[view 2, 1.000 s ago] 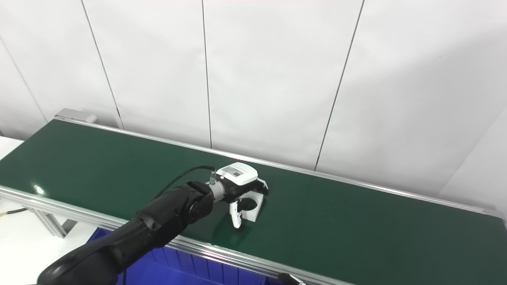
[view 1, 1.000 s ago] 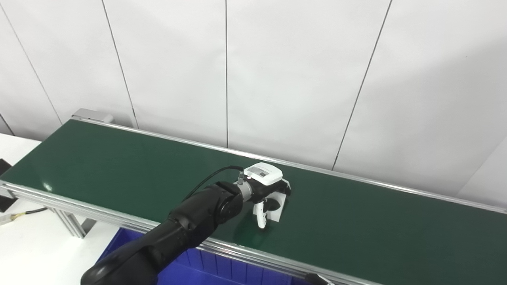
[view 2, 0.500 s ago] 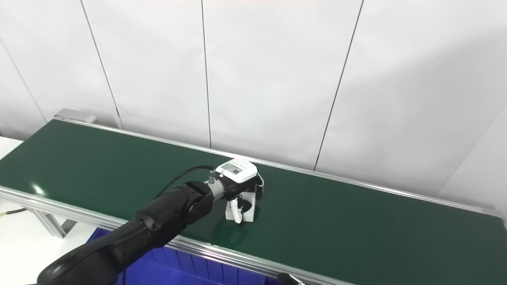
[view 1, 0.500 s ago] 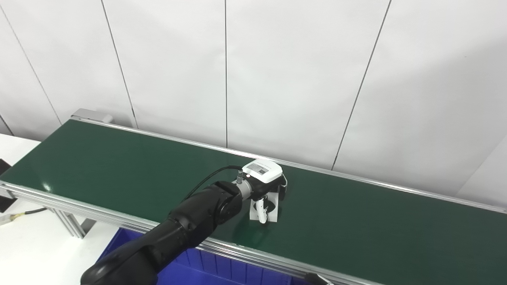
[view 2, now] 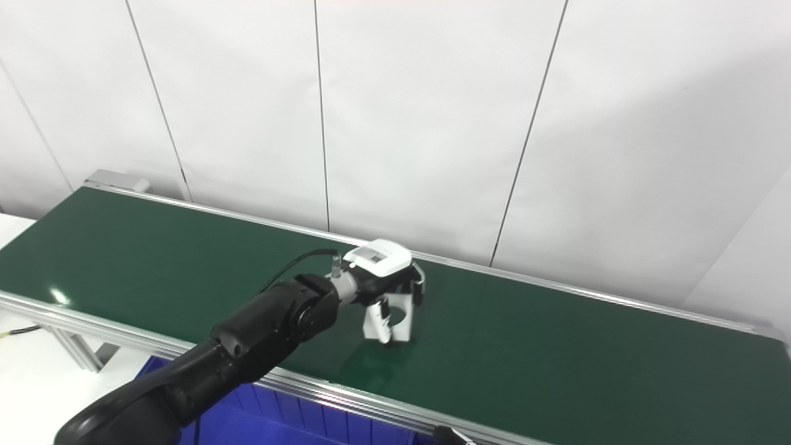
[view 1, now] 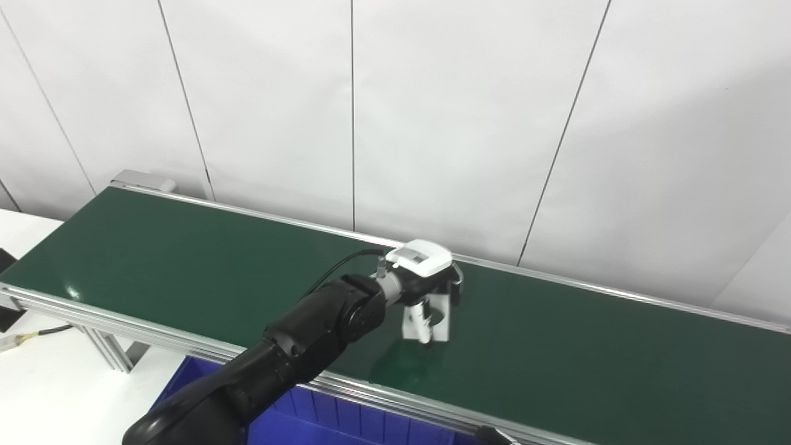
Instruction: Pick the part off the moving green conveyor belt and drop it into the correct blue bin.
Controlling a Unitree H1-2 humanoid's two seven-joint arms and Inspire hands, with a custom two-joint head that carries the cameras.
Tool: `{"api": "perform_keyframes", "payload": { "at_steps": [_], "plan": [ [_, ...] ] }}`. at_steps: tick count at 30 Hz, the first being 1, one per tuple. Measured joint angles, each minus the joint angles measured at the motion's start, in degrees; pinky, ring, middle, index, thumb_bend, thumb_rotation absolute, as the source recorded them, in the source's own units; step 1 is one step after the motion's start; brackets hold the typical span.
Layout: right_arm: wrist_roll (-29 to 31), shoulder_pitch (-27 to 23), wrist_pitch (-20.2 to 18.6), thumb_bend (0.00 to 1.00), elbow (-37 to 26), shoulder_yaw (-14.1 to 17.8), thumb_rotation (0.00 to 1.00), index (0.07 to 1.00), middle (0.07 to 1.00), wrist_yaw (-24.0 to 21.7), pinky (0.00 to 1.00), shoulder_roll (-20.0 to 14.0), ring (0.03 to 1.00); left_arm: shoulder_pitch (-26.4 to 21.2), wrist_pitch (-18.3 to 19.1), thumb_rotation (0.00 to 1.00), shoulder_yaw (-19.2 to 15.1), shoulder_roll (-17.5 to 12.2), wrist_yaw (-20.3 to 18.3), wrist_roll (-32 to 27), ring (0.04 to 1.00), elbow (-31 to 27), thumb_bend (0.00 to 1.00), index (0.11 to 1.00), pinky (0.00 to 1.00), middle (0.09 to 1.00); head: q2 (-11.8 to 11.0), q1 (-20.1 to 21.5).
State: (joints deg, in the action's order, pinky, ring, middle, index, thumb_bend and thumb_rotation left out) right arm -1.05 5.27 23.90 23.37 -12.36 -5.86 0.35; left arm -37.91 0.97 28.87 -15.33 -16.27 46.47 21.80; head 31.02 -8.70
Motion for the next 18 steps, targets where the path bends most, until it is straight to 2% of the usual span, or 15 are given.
{"api": "perform_keyframes", "payload": {
  "at_steps": [2,4,5,6,7,8,10,11,12,13,14,15,17,18],
  "plan": [
    [0.2,0.2,0.0,0.90,-0.2,0.1,0.13,0.768,0.860,-0.1,0.72,0.0,0.783,0.8,2.2,0.00,-1.2,-0.3,-4.2,-1.7,0.423,-6.6,0.47,0.549,0.32,0.517,1.4,-0.2],
    [0.4,0.2,0.0,0.89,-0.6,0.2,0.12,0.772,0.865,-0.5,0.73,0.0,0.789,1.2,4.5,0.00,-2.4,-0.6,-8.1,-3.3,0.417,-12.3,0.47,0.556,0.32,0.513,4.8,-0.7],
    [0.5,0.2,0.0,0.89,-0.9,0.2,0.12,0.774,0.867,-0.7,0.73,0.0,0.791,1.3,5.9,0.00,-3.0,-0.9,-10.2,-4.2,0.415,-15.1,0.47,0.559,0.32,0.507,4.8,-0.7],
    [0.5,0.2,0.0,0.89,-1.3,0.2,0.14,0.777,0.868,-0.8,0.73,0.0,0.792,1.4,7.5,0.00,-3.5,-1.4,-12.6,-5.1,0.413,-18.1,0.47,0.559,0.32,0.503,6.5,-0.9],
    [0.5,0.2,0.0,0.89,-1.6,0.2,0.15,0.781,0.869,-0.9,0.73,0.0,0.790,1.3,8.4,0.00,-3.9,-1.9,-14.2,-5.5,0.414,-20.1,0.47,0.555,0.32,0.504,6.5,-0.9],
    [0.5,0.2,0.0,0.89,-1.9,0.3,0.16,0.782,0.869,-0.9,0.72,0.0,0.785,1.3,9.3,0.00,-4.1,-2.6,-16.0,-6.1,0.414,-22.0,0.47,0.551,0.32,0.506,7.9,-1.1],
    [0.4,0.3,0.0,0.89,-3.0,0.3,0.17,0.780,0.869,-0.9,0.71,0.0,0.777,1.4,10.8,0.00,-4.2,-4.2,-20.1,-7.2,0.421,-25.4,0.47,0.540,0.33,0.517,7.9,-1.1],
    [0.4,0.2,0.0,0.89,-3.6,0.3,0.17,0.779,0.869,-0.9,0.70,0.1,0.774,1.6,11.8,0.00,-4.3,-5.2,-22.0,-7.7,0.424,-27.3,0.47,0.536,0.33,0.521,9.4,-1.1],
    [0.4,0.1,0.0,0.89,-4.0,0.4,0.17,0.778,0.867,-0.9,0.70,0.1,0.773,1.8,12.6,0.00,-4.3,-6.1,-23.7,-8.1,0.425,-28.8,0.47,0.533,0.34,0.524,9.4,-1.1],
    [0.4,0.0,0.0,0.90,-4.3,0.5,0.16,0.775,0.866,-0.9,0.70,0.1,0.771,1.9,14.2,0.00,-4.3,-6.9,-26.4,-8.8,0.426,-31.2,0.47,0.531,0.35,0.524,11.4,-1.2],
    [0.6,0.1,0.0,0.90,-4.7,0.6,0.17,0.775,0.863,-1.0,0.70,0.1,0.770,2.1,15.2,0.00,-4.3,-8.0,-28.8,-9.5,0.426,-33.7,0.47,0.532,0.37,0.521,12.5,-1.3],
    [0.8,0.1,0.0,0.91,-5.2,0.6,0.17,0.775,0.861,-1.1,0.69,0.1,0.768,2.3,15.9,0.00,-4.3,-8.9,-30.6,-10.4,0.425,-35.9,0.47,0.534,0.38,0.518,13.5,-1.3],
    [0.9,-0.1,0.0,0.92,-6.1,0.7,0.19,0.782,0.855,-1.2,0.69,0.1,0.759,2.5,17.5,0.00,-4.5,-10.1,-33.7,-12.1,0.421,-39.3,0.47,0.548,0.37,0.510,17.2,-1.6],
    [0.9,-0.1,0.0,0.92,-7.1,0.7,0.19,0.782,0.855,-1.2,0.69,0.1,0.758,2.8,18.6,0.00,-4.7,-10.5,-35.3,-13.1,0.422,-40.8,0.47,0.548,0.37,0.508,17.2,-1.6]
  ]
}}
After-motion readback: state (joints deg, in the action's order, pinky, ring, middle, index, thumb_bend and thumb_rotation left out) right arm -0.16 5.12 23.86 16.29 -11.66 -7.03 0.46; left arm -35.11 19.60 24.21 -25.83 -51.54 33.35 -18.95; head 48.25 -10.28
